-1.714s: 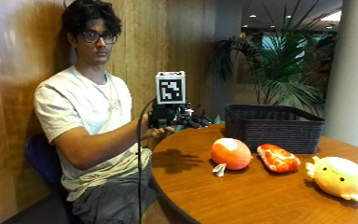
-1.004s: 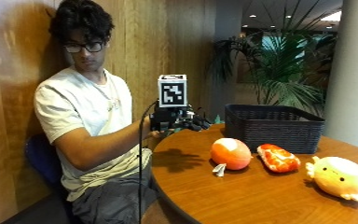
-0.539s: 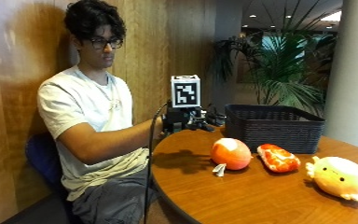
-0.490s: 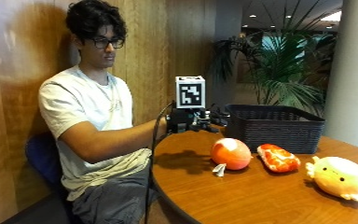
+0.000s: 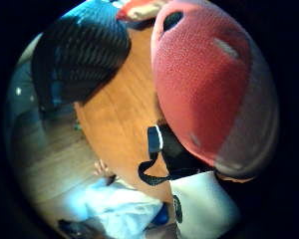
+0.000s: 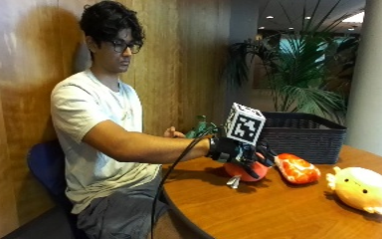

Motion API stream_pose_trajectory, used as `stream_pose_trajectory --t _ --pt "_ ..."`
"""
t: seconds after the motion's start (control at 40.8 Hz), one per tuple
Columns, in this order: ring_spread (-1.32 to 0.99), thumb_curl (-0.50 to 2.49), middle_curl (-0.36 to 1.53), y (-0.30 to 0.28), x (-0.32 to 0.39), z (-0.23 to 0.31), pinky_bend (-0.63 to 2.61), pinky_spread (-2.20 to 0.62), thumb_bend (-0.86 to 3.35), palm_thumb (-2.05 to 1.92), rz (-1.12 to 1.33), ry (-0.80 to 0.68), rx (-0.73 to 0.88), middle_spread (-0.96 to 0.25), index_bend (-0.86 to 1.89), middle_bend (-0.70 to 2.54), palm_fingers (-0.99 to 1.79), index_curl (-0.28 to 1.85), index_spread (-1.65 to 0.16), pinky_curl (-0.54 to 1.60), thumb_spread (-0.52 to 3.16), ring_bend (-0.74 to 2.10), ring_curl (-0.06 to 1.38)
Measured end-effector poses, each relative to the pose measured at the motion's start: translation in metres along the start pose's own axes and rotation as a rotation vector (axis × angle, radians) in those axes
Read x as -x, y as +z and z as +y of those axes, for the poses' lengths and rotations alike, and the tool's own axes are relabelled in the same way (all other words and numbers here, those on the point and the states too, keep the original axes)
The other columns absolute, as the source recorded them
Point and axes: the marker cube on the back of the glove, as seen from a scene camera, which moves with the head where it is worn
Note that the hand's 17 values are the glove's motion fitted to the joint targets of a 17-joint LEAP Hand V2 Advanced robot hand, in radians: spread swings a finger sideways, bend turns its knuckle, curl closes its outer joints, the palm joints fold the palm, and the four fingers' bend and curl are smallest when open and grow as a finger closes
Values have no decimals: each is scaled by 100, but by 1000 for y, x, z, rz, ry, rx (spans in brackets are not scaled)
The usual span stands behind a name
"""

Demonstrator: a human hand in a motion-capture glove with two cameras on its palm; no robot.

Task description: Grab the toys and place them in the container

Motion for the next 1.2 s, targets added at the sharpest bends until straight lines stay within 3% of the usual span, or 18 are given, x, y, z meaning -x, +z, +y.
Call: stream_pose_trajectory --t 0.196,0.367,0.392,0.416,0.563,0.882,1.2 --pt "1 34 14 22 8 -5 117 1 1 18 -154 -56 -13 3 6 10 -25 12 -30 44 129 20 24" --pt "0 39 17 9 7 -6 110 -7 10 35 -216 -60 -266 2 17 18 6 15 -33 42 136 36 29" --pt "-10 43 20 5 8 -6 114 -19 16 46 -222 -64 -298 -2 17 28 58 15 -32 42 139 62 37" --pt "-13 45 19 1 9 -5 111 -22 19 52 -223 -68 -322 -3 15 26 63 13 -32 36 138 61 30" --pt "-31 59 27 -25 5 7 107 -32 27 75 -232 -73 -386 -15 28 47 108 20 -34 38 117 86 43" --pt "-49 78 43 -146 15 23 109 -39 30 81 -185 -95 -459 -32 42 76 101 31 -38 46 90 109 61" --pt "-58 93 58 -207 136 -71 117 -40 29 76 -103 -133 -427 -42 55 88 83 43 -40 52 70 115 70"
